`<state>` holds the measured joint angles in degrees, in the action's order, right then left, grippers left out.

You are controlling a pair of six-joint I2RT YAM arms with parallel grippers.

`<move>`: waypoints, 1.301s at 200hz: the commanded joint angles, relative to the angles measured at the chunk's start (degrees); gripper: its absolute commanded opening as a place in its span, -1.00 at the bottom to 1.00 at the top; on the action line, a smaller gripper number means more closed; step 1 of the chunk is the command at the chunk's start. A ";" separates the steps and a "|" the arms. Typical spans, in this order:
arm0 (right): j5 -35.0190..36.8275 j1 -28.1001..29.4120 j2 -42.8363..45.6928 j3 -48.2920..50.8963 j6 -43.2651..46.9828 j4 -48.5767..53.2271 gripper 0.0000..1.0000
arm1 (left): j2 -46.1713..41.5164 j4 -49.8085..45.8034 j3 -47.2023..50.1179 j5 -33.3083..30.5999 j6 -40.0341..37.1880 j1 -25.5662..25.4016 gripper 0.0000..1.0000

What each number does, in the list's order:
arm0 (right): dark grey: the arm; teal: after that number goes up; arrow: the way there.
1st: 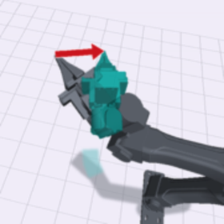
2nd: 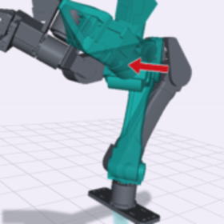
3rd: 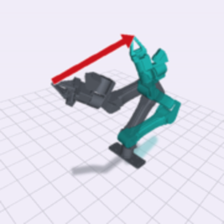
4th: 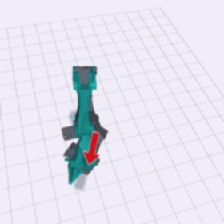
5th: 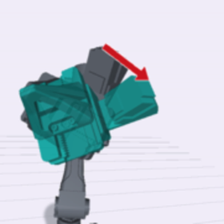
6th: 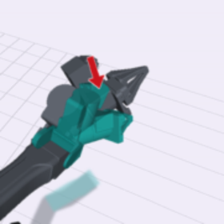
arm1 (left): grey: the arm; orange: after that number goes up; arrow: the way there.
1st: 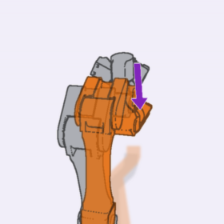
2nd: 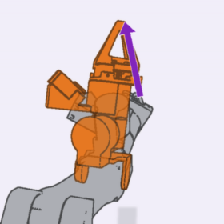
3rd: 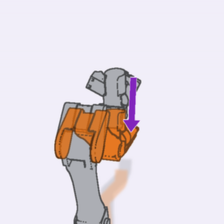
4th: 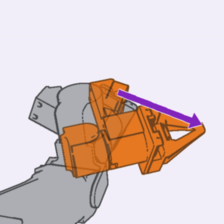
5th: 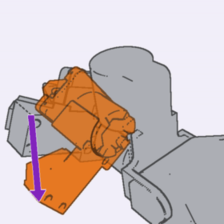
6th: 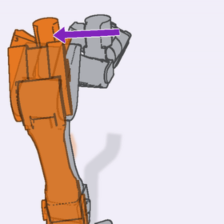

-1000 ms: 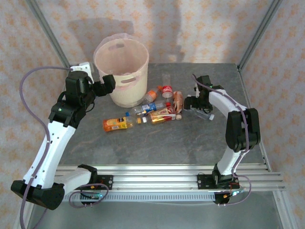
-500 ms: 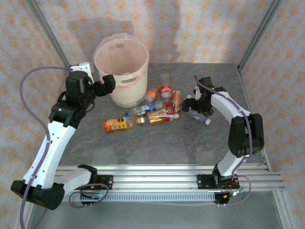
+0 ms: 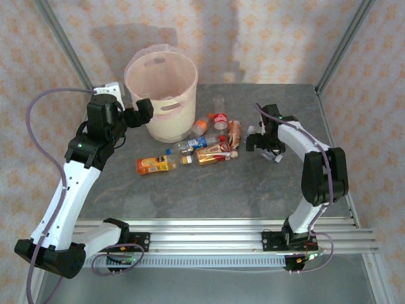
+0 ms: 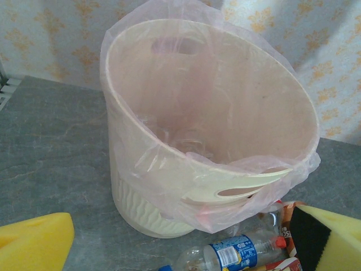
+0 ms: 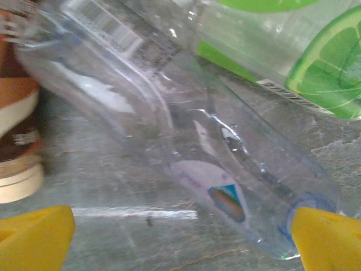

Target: Put the plastic bottles in the bin

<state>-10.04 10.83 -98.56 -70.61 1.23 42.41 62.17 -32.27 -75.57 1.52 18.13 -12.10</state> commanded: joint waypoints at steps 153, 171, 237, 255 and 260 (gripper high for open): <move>-0.55 0.33 -1.85 -0.56 -0.51 3.31 0.94 | 0.21 1.51 -0.45 0.41 0.23 -0.11 1.00; -1.79 0.58 -2.20 0.40 -1.02 2.92 0.87 | 0.39 1.53 -0.71 0.66 0.24 -0.12 1.00; -1.57 2.99 -2.83 4.75 -3.25 0.67 0.72 | 0.30 1.43 -1.16 0.70 0.24 -0.11 1.00; -1.04 3.10 -3.28 5.46 -3.75 0.26 0.67 | 0.30 1.42 -1.25 0.55 0.49 -0.12 1.00; -0.87 3.10 -3.46 5.63 -3.80 0.01 0.66 | 0.31 1.47 -1.25 0.50 0.62 -0.10 1.00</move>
<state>-12.01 13.85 -101.14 -65.98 -1.28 43.22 62.48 -32.25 -75.59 1.72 18.15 -12.10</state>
